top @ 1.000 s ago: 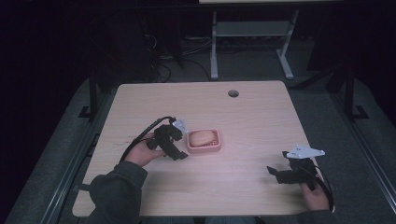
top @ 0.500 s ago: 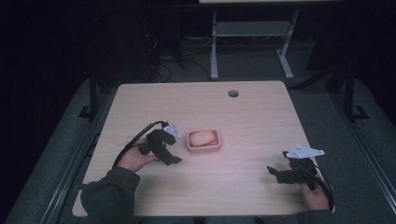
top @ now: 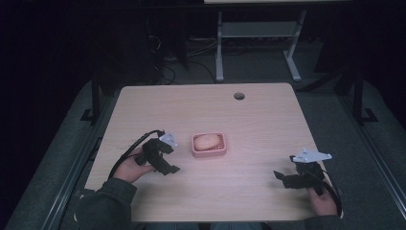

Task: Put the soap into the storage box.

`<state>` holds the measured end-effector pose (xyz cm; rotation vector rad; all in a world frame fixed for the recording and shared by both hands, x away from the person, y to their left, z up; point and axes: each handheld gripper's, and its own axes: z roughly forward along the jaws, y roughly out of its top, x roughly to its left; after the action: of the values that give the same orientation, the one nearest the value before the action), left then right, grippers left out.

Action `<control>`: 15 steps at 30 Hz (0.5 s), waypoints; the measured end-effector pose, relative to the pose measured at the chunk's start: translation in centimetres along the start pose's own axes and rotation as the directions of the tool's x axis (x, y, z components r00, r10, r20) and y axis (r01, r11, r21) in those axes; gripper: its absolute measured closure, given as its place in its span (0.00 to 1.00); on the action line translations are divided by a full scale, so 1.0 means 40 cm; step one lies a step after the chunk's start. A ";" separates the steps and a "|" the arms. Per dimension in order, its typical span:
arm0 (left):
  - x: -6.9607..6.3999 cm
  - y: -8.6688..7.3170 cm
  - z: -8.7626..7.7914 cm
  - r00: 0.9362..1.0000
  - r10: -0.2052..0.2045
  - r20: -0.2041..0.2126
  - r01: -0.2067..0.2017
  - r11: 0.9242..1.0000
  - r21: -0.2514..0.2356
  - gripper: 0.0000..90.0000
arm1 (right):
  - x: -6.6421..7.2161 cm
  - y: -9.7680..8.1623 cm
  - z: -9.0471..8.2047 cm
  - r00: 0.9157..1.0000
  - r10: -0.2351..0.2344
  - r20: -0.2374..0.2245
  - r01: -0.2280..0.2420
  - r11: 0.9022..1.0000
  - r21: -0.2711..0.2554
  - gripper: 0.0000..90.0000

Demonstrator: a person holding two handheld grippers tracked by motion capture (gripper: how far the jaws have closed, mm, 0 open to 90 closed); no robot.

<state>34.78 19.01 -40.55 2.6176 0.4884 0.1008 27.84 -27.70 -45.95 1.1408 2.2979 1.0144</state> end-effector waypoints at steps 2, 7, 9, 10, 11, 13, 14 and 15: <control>-0.002 -0.008 -0.001 1.000 0.005 0.001 -0.005 1.000 0.005 0.24 | 0.000 0.000 0.001 1.000 -0.002 0.001 0.002 1.000 0.003 0.16; -0.012 -0.027 0.000 1.000 -0.008 0.002 0.008 1.000 -0.007 0.24 | 0.002 0.001 0.002 1.000 -0.003 0.000 0.003 1.000 0.006 0.16; -0.014 -0.034 0.001 1.000 -0.009 0.002 0.009 1.000 -0.004 0.24 | 0.002 0.001 0.003 1.000 -0.004 0.000 0.004 1.000 0.006 0.16; -0.015 -0.036 0.000 1.000 -0.007 0.001 0.007 1.000 -0.003 0.24 | 0.002 0.001 0.003 1.000 -0.004 -0.001 0.004 1.000 0.005 0.16; -0.017 -0.039 0.000 1.000 -0.009 0.000 0.009 1.000 -0.006 0.24 | 0.002 0.001 0.004 1.000 -0.005 -0.001 0.005 1.000 0.007 0.16; -0.019 -0.045 -0.001 1.000 -0.013 0.001 0.013 1.000 -0.006 0.24 | 0.002 0.001 0.004 1.000 -0.006 0.000 0.006 1.000 0.007 0.16; -0.019 -0.048 -0.001 1.000 -0.009 -0.001 0.009 1.000 -0.005 0.24 | 0.002 0.001 0.004 1.000 -0.007 -0.001 0.007 1.000 0.007 0.16; -0.020 -0.051 -0.001 1.000 -0.011 0.000 0.011 1.000 -0.003 0.24 | 0.002 0.001 0.005 1.000 -0.007 -0.001 0.007 1.000 0.008 0.16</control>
<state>33.37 20.42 -41.43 2.6114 0.5016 0.0975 27.91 -27.54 -46.06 1.1345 2.3069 1.0044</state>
